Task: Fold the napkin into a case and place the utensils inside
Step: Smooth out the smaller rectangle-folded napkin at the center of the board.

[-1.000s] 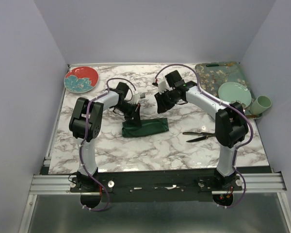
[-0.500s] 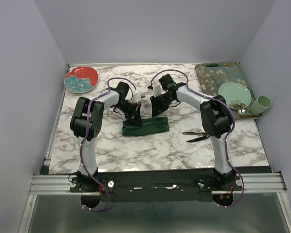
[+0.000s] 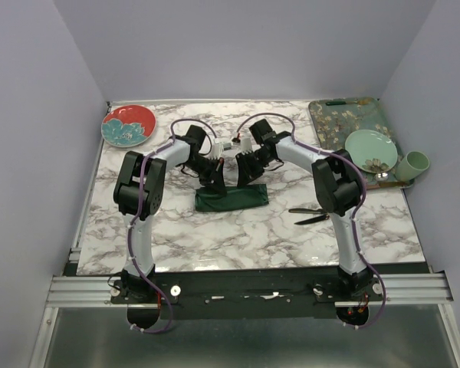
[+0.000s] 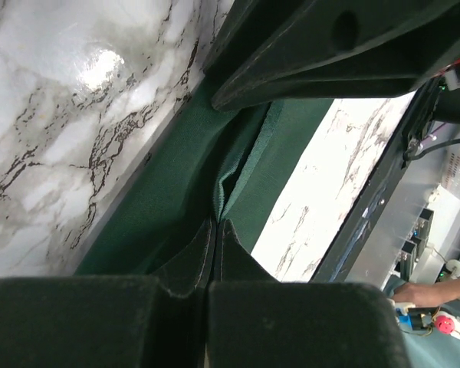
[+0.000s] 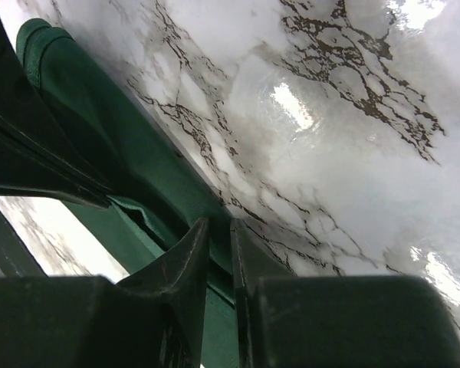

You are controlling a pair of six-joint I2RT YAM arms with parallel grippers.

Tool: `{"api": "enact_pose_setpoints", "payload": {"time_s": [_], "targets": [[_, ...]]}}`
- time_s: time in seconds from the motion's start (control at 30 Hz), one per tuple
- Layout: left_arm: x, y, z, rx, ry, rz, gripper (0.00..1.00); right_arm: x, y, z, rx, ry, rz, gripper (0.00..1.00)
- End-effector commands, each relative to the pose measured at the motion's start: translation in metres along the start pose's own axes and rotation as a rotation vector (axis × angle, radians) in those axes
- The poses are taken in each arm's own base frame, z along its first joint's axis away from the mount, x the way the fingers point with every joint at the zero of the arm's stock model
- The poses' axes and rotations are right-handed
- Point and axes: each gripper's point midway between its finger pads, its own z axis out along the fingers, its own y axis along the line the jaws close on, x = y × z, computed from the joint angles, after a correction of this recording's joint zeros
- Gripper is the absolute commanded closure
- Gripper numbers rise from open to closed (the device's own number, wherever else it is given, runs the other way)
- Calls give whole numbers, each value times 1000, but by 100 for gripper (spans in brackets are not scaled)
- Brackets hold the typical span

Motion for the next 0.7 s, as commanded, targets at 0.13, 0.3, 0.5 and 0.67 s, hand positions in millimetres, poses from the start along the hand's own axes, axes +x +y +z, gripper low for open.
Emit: {"api": "enact_pose_setpoints", "payload": {"time_s": [0.13,0.3,0.5,0.67], "targets": [[-15,4,7,-25,-13,26,100,10,1,10,-42,41,15,78],[-18,8,12,-44,-2,25,100,11,2,9,-44,43,17,78],[-17,10,18,-54,9,20,100,14,3,8,-41,49,24,78],[-18,18,22,-71,5,21,100,16,6,6,-53,52,30,79]]}}
